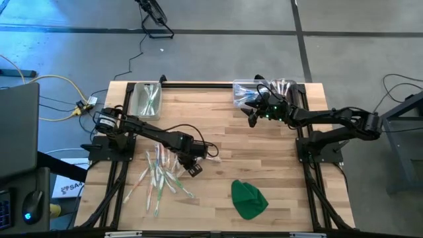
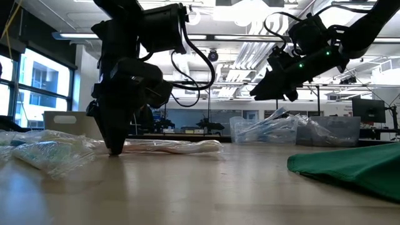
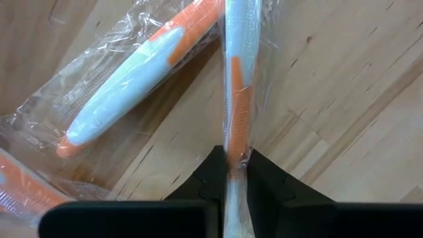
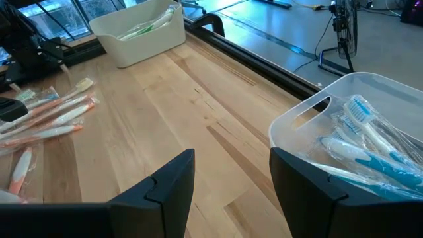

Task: Pick & Place Toothbrushes
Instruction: Put the orange toothbrush into the black bin

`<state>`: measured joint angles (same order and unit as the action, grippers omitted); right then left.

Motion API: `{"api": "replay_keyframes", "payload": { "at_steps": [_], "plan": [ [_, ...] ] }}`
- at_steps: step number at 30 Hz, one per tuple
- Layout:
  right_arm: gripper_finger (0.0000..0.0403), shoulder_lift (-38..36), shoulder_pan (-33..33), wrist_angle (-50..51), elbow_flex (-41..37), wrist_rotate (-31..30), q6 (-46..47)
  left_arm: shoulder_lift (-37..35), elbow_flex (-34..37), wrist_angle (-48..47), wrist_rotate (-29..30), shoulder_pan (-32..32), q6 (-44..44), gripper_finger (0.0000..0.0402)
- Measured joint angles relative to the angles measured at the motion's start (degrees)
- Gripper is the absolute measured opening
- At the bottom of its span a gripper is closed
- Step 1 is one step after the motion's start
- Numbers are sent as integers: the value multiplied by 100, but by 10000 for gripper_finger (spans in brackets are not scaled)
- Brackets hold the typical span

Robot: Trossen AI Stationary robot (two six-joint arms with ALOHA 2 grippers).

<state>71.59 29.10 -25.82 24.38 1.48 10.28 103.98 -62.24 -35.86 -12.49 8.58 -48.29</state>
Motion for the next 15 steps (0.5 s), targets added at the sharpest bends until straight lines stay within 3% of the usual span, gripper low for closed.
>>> {"api": "replay_keyframes", "payload": {
  "at_steps": [15],
  "plan": [
    [190,0,0,0,0,0,-10,14,-106,-157,-31,0,222,31]
  ]
}}
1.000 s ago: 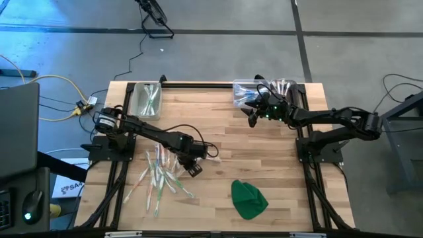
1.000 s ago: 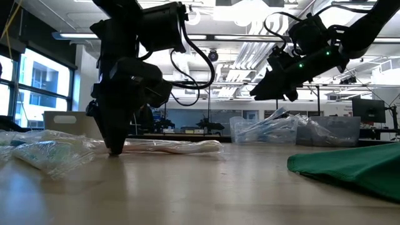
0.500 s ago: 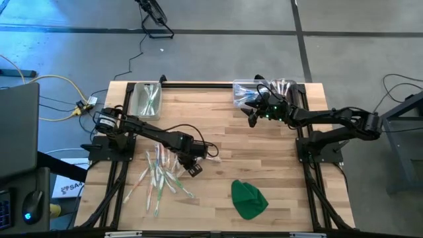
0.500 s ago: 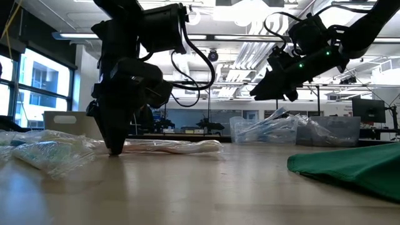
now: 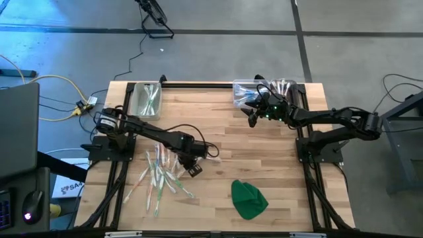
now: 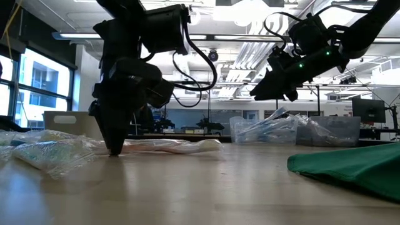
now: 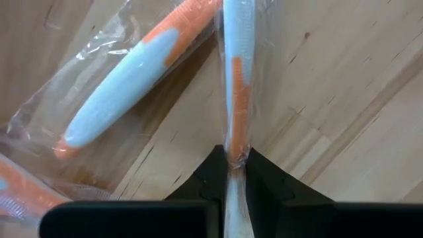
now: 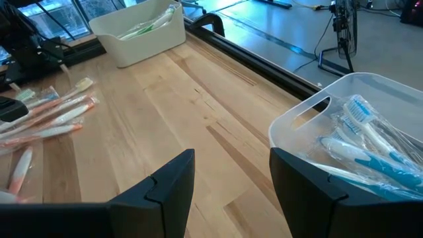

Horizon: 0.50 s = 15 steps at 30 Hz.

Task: Pick & Place Toothbrushes
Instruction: Put the orange toothbrush into the black bin

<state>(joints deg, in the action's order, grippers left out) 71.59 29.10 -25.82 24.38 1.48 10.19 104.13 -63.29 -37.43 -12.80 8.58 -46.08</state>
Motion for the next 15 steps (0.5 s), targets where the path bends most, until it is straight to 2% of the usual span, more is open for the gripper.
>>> {"api": "replay_keyframes", "payload": {
  "at_steps": [6,15],
  "plan": [
    [190,0,2,-2,0,0,-100,21,-432,-176,-105,-13,495,30],
    [190,0,2,66,0,-2,-100,9,-1012,-473,394,-439,1226,30]
  ]
}}
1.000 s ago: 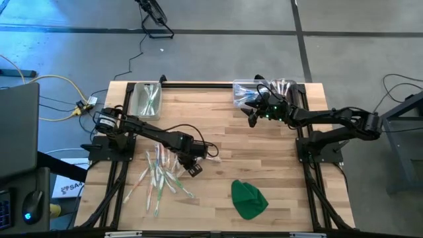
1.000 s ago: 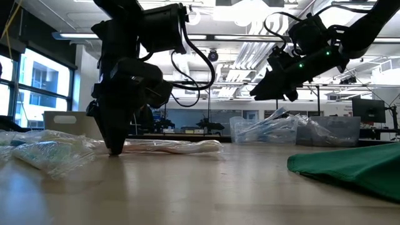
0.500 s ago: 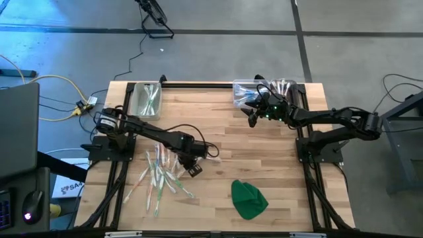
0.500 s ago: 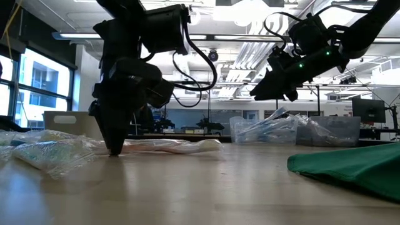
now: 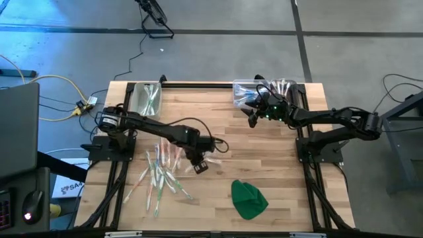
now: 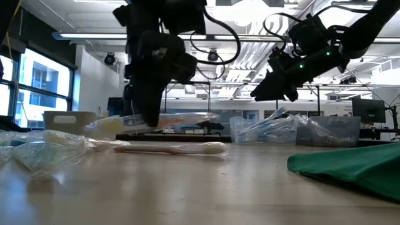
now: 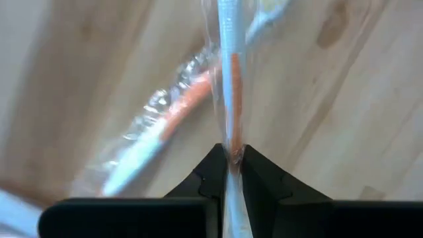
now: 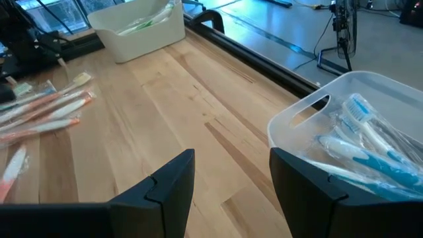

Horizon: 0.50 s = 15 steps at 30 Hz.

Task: Pick & Place Toothbrushes
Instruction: Put the orange toothbrush into the black bin

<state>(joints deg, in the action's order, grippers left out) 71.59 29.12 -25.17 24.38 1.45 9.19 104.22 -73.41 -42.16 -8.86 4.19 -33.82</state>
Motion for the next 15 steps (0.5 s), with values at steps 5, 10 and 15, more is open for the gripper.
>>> {"api": "replay_keyframes", "payload": {
  "at_steps": [5,10,15],
  "plan": [
    [190,0,2,154,2,0,-44,-8,-179,-169,74,-323,378,30],
    [190,0,0,160,2,0,-189,-13,-314,-150,87,-660,634,30],
    [190,0,0,107,2,13,-194,-13,-475,-143,89,-991,936,30]
  ]
}}
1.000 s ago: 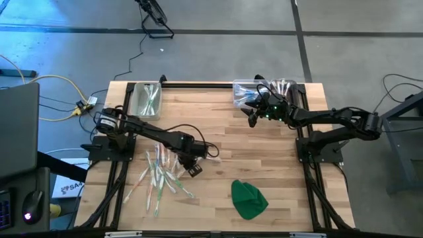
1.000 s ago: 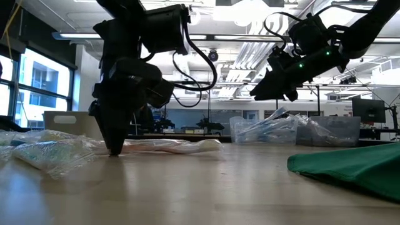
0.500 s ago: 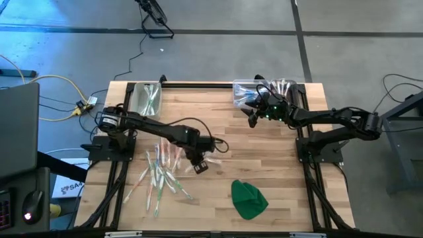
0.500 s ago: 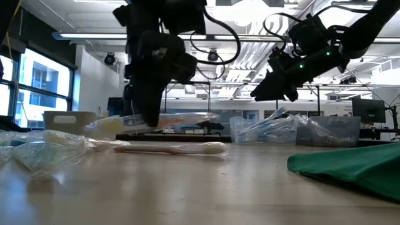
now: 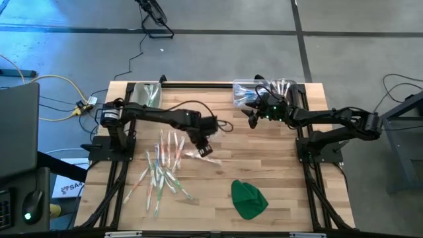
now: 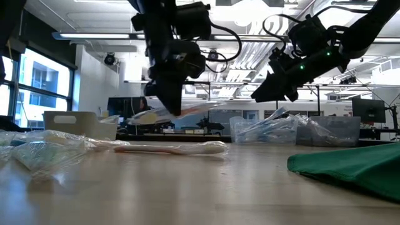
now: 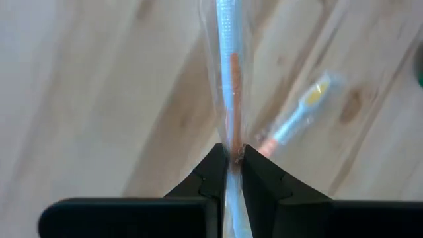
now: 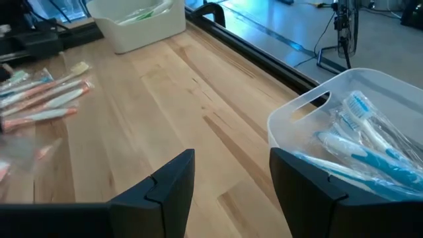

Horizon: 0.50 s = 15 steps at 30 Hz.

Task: Pick & Place Toothbrushes
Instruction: Put the orange toothbrush into the black bin

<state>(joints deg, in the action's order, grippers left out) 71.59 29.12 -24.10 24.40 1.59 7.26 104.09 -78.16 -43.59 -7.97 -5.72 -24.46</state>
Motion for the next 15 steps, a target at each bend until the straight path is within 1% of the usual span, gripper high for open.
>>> {"api": "replay_keyframes", "payload": {
  "at_steps": [10,15],
  "plan": [
    [190,-2,2,-376,0,9,-561,-9,-436,104,20,-739,549,30],
    [190,-2,1,-582,0,14,-607,-9,-659,228,19,-1068,931,30]
  ]
}}
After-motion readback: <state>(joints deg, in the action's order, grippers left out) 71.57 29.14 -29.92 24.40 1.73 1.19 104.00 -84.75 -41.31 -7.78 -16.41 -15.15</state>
